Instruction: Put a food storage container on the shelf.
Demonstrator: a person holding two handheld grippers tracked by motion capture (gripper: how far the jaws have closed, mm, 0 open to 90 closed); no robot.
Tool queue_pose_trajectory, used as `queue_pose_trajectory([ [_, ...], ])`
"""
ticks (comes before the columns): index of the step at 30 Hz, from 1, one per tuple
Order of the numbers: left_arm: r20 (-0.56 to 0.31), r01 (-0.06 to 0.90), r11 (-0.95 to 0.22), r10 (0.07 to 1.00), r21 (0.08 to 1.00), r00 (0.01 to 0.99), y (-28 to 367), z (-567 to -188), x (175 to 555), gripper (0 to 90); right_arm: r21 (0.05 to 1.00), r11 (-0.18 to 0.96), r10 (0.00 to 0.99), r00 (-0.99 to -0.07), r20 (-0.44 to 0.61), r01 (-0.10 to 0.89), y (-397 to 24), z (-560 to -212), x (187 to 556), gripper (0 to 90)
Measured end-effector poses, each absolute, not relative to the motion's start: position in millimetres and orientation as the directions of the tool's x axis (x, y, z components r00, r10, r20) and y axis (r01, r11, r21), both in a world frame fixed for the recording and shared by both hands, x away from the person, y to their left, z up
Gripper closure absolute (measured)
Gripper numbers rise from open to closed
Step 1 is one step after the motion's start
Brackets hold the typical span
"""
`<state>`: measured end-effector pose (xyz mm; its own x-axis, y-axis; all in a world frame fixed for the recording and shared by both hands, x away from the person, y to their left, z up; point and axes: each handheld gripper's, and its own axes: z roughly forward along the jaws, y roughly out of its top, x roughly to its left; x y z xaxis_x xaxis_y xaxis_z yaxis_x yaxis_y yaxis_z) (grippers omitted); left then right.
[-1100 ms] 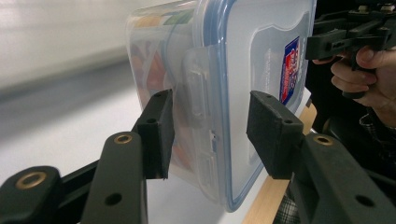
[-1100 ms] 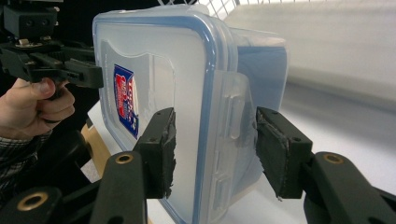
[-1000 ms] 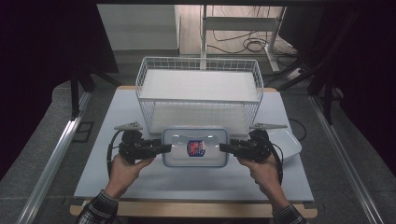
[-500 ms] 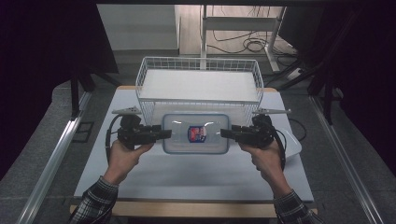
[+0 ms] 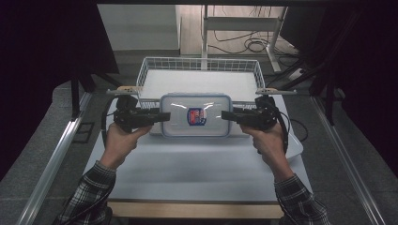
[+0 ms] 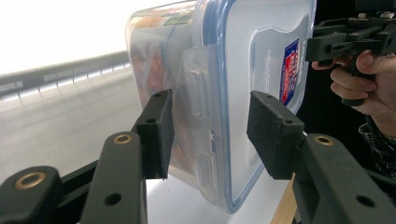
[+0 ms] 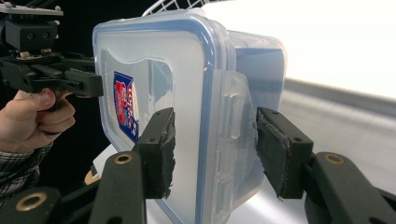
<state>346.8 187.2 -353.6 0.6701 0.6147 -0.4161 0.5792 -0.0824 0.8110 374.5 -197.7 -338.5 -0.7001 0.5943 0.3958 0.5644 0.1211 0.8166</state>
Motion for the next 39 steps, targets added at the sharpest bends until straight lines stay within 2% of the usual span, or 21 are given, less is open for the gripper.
queue_pose_trajectory([
  [25, -0.418, 0.556, -0.047, 0.607, 0.83, 0.676, 191.0, -299.2, 406.9, 52.0, 0.853, 0.066, 0.608, -0.698, 0.378, 0.518, -194.9, -285.7, 425.1, 48.7],
  [39, -0.466, 0.593, -0.008, 0.612, 0.805, 0.639, 190.4, -312.9, 438.9, 51.0, 0.832, 0.036, 0.628, -0.66, 0.413, 0.554, -193.2, -293.8, 456.7, 48.4],
])
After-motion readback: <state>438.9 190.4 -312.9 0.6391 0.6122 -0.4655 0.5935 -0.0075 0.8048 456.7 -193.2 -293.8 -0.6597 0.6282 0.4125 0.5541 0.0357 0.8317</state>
